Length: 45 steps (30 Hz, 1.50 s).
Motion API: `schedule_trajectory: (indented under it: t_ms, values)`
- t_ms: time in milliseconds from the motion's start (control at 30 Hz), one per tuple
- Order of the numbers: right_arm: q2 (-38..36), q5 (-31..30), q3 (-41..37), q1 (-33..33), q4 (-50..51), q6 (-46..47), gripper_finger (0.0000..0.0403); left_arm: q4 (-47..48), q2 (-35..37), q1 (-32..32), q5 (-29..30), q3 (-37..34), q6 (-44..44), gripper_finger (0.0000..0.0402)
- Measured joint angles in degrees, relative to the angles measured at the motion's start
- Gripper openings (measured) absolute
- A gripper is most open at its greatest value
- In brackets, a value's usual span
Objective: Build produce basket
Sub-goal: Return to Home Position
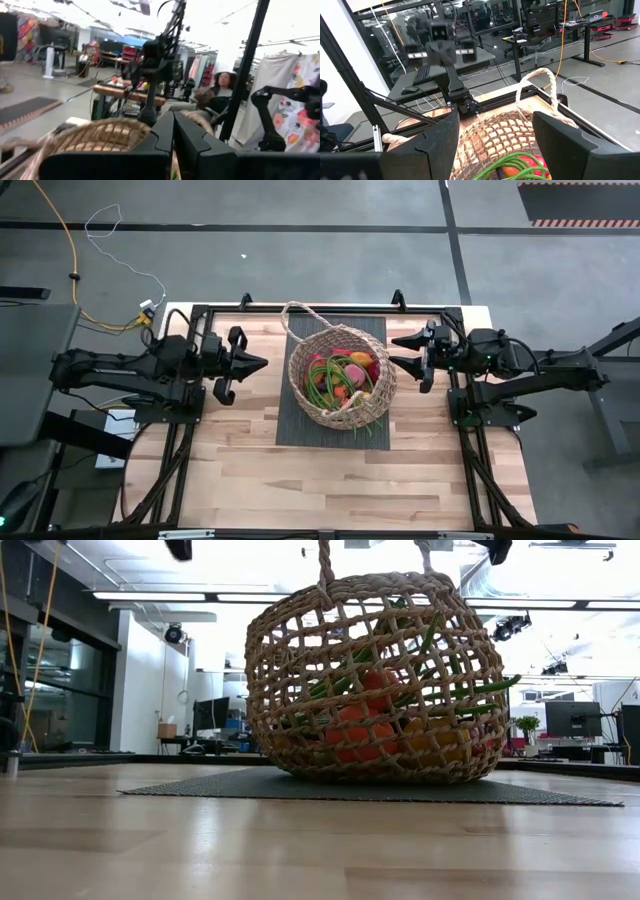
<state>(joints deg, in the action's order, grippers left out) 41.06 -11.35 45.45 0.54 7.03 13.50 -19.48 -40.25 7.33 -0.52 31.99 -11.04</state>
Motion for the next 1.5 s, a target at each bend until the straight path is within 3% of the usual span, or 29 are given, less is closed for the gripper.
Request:
schedule_trajectory:
  t_ms: [433, 700, 867, 1200, 1500]
  values:
    - [-1.1, 0.0, 0.0, 0.0, 0.0, 3.2, 0.0243, -7.9, 15.1, 0.0, 4.9, -18.3, -2.3, 0.0]
    - [-1.1, 0.0, 0.0, 0.0, 0.1, 3.0, 0.0243, -8.3, 24.5, 0.0, 6.7, -25.3, -5.2, 0.0]
    - [-1.1, 0.0, 0.0, 0.0, 0.3, 3.2, 0.0243, -13.1, 28.2, 0.0, 7.2, -31.2, -8.4, 0.0]
    - [-1.0, 0.0, 0.0, 0.0, 0.9, 9.0, 0.0243, 1.5, 29.1, 0.8, 7.1, -31.3, -4.3, 0.0]
    - [-1.4, 0.0, 0.0, 0.0, 3.8, 8.1, 0.0243, 9.5, 29.1, 3.4, 2.5, -31.3, -2.6, 0.0]
